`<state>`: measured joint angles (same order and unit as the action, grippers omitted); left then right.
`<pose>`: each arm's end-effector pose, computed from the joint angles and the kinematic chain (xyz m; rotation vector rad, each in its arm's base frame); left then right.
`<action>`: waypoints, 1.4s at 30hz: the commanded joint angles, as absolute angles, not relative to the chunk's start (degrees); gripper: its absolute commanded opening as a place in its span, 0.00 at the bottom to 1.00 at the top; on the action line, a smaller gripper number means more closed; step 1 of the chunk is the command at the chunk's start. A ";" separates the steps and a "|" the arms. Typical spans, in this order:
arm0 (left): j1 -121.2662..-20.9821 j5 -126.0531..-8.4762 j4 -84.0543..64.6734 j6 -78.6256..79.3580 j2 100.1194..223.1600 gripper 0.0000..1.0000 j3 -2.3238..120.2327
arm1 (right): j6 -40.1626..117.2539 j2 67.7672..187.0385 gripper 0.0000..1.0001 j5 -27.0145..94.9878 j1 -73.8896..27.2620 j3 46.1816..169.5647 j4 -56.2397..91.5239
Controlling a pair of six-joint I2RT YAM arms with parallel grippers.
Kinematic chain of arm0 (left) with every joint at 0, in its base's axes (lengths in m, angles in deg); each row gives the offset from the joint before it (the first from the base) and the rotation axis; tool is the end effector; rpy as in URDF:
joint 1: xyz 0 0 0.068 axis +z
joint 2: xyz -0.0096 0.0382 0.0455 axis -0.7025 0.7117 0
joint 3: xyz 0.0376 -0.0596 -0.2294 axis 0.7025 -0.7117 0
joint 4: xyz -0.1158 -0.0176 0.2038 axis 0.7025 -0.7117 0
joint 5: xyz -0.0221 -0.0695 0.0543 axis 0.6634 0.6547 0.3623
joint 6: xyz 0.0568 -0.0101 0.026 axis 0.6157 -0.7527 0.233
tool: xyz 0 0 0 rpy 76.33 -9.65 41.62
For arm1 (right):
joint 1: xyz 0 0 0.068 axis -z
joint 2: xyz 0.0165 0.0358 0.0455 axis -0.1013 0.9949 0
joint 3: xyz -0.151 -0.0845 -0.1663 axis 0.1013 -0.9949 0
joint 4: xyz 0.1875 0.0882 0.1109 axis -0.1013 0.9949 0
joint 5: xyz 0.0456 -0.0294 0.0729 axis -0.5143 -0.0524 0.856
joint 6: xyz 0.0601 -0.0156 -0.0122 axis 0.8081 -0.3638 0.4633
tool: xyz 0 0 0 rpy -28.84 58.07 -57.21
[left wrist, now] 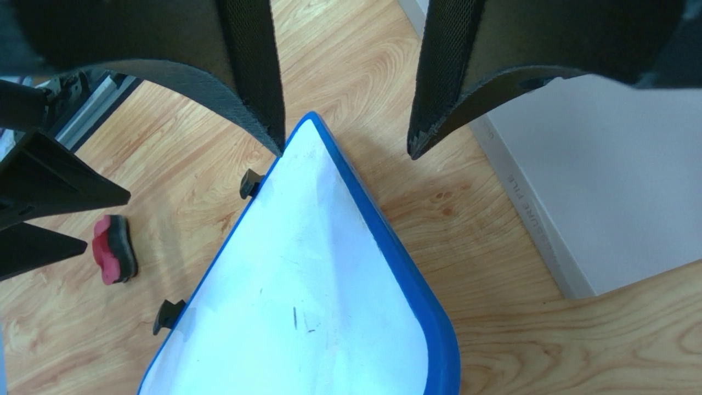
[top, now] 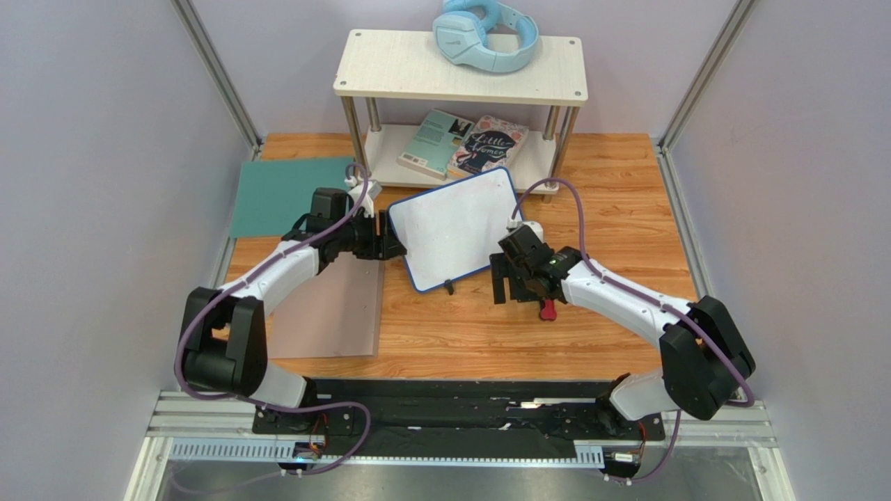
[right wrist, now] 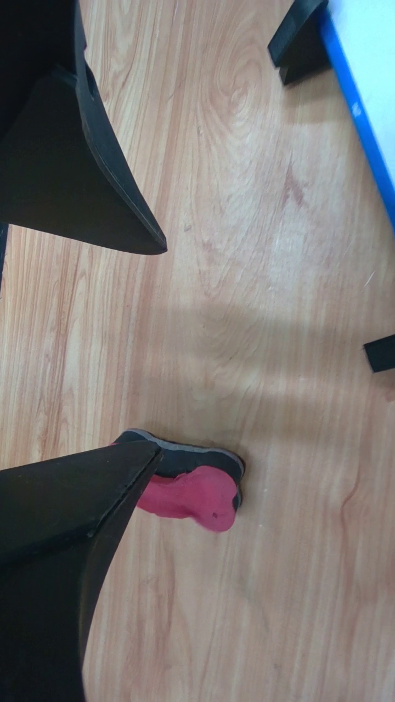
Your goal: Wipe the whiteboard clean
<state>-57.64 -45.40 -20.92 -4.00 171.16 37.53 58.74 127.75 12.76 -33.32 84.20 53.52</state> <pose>0.2839 -0.0907 0.1909 0.2118 2.3471 -0.8626 0.2036 0.1510 0.1759 -0.2141 2.6550 0.0439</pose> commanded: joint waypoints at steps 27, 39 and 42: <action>-57.72 -50.83 -43.26 -8.80 141.34 0.95 42.33 | 48.26 156.88 0.00 22.65 -41.55 108.26 42.97; -57.72 -51.97 -45.81 -8.18 141.96 0.99 45.14 | 47.29 154.45 0.00 15.10 -45.34 111.96 49.47; -57.72 -51.53 -46.25 -8.18 141.69 0.99 45.23 | 47.38 150.75 0.00 14.75 -45.43 110.21 51.06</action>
<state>-57.68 -51.28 -44.70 -7.89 142.22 42.88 47.70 157.96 17.57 -45.47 110.80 48.97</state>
